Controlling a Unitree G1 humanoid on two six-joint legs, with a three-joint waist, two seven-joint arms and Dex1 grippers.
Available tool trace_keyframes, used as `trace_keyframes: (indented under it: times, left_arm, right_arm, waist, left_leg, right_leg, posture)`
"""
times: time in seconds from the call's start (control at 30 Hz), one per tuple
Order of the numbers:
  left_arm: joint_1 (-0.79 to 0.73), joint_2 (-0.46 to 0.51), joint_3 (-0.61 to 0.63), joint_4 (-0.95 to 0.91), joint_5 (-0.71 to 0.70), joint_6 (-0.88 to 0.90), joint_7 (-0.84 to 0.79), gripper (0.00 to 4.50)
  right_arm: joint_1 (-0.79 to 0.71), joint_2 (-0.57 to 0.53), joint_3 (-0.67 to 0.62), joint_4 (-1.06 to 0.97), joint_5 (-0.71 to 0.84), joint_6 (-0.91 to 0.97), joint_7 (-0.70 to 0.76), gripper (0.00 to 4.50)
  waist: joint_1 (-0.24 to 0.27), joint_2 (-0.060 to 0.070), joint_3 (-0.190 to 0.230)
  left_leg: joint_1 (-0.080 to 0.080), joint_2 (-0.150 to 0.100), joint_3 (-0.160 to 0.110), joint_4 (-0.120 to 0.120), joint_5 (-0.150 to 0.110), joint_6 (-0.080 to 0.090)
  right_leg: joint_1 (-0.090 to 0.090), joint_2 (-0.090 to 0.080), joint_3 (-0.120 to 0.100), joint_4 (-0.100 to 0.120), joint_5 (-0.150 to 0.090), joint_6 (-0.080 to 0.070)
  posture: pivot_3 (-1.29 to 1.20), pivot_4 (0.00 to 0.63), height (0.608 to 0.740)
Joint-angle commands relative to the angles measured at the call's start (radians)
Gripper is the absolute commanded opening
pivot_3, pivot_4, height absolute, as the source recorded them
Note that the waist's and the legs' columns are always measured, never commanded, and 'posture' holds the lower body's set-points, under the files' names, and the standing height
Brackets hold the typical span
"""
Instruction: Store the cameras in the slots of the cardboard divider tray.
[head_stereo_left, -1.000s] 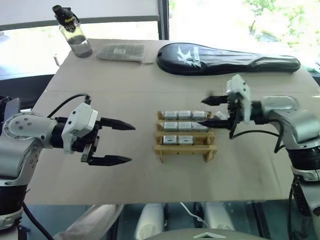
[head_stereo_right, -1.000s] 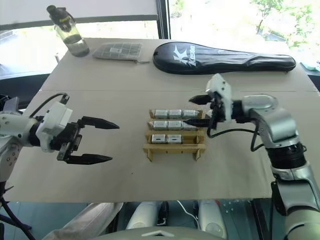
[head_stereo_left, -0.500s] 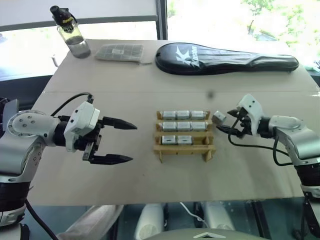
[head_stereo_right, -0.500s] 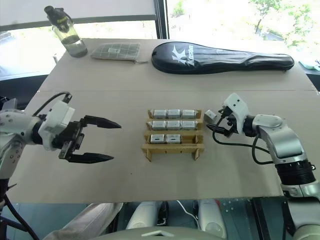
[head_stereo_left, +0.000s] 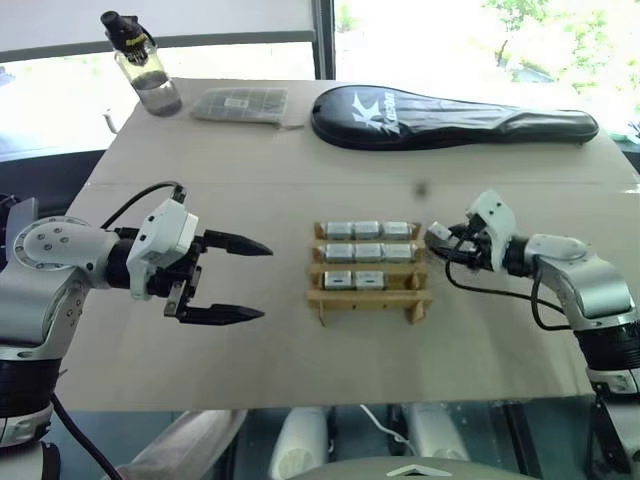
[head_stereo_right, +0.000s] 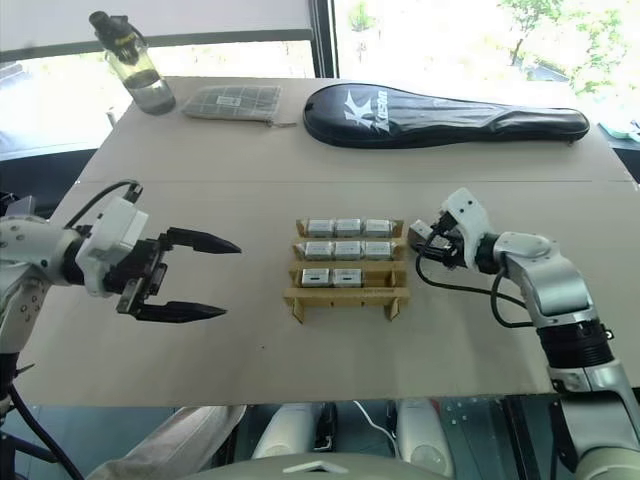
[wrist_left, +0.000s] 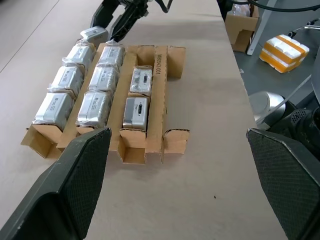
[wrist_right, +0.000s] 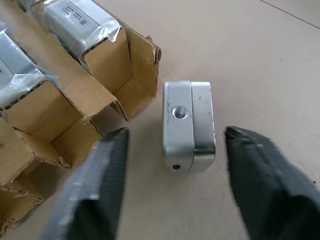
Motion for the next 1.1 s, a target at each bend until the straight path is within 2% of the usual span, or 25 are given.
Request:
trace_keyframes:
  times: [0.03, 0.07, 0.3, 0.5, 0.6, 0.7, 0.87, 1.1]
  left_arm:
    - [-0.013, 0.006, 0.011, -0.007, -0.007, -0.009, -0.008, 4.5]
    - [-0.013, 0.006, 0.011, -0.007, -0.008, -0.009, -0.008, 4.5]
    - [-0.017, 0.004, 0.01, -0.005, -0.011, -0.007, -0.01, 4.5]
    - [-0.029, -0.009, 0.013, 0.001, -0.019, -0.008, -0.003, 4.5]
    - [-0.054, -0.035, 0.022, -0.001, -0.043, 0.007, 0.019, 4.5]
    - [-0.066, -0.047, 0.028, -0.004, -0.057, 0.02, 0.029, 4.5]
    - [-0.134, -0.103, 0.052, -0.026, -0.141, 0.072, 0.098, 4.5]
    - [-0.115, -0.092, 0.055, -0.032, -0.136, 0.068, 0.096, 4.5]
  right_arm:
    - [-0.026, -0.011, -0.019, -0.019, 0.003, -0.007, -0.004, 0.86]
    - [-0.028, -0.015, -0.017, -0.018, -0.001, -0.013, -0.001, 0.66]
    - [-0.043, -0.083, -0.01, -0.035, -0.014, -0.049, 0.057, 0.67]
    - [-0.08, -0.163, 0.001, -0.147, 0.06, -0.161, 0.264, 0.67]
    - [-0.073, -0.16, 0.016, -0.224, 0.106, -0.22, 0.352, 0.67]
    - [-0.067, -0.157, 0.024, -0.251, 0.121, -0.239, 0.38, 0.67]
    - [-0.053, -0.17, 0.117, -0.274, 0.071, -0.35, 0.473, 0.67]
    - [-0.073, -0.187, 0.161, -0.227, 0.032, -0.378, 0.521, 0.67]
  waist:
    - [0.0, 0.0, 0.0]
    - [0.0, 0.0, 0.0]
    - [0.0, 0.0, 0.0]
    - [-0.005, 0.0, 0.0]
    - [-0.005, 0.0, 0.0]
    - [-0.005, 0.0, 0.0]
    - [0.004, 0.0, 0.0]
    - [0.006, 0.0, 0.0]
  left_leg:
    - [0.0, 0.0, 0.0, 0.0, 0.0, 0.0]
    - [0.0, 0.0, 0.0, 0.0, 0.0, 0.0]
    - [0.0, 0.0, 0.0, 0.0, 0.0, 0.0]
    - [0.0, 0.0, 0.0, 0.0, 0.0, 0.0]
    - [0.0, 0.001, -0.001, 0.0, 0.0, 0.0]
    - [0.0, 0.0, -0.001, 0.0, 0.0, 0.0]
    - [0.0, 0.0, -0.001, 0.001, 0.0, 0.0]
    - [0.0, 0.0, 0.0, 0.001, 0.0, 0.0]
  right_leg:
    - [0.0, 0.0, 0.0, 0.0, 0.0, 0.0]
    - [0.0, 0.0, 0.0, 0.0, 0.0, 0.0]
    - [0.0, 0.0, 0.0, 0.0, 0.0, 0.0]
    - [0.0, 0.0, 0.0, 0.0, 0.0, 0.0]
    - [0.0, 0.001, -0.001, 0.0, 0.0, 0.0]
    - [0.0, 0.001, 0.0, 0.0, 0.0, 0.0]
    - [0.0, 0.0, 0.0, 0.0, 0.0, 0.0]
    - [0.0, 0.0, 0.0, 0.0, 0.0, 0.0]
  posture:
    - [0.0, 0.15, 0.74]
    - [0.0, 0.15, 0.74]
    - [0.0, 0.15, 0.74]
    - [0.0, 0.15, 0.74]
    - [0.0, 0.15, 0.74]
    - [0.0, 0.15, 0.74]
    - [0.0, 0.15, 0.74]
    - [0.0, 0.15, 0.74]
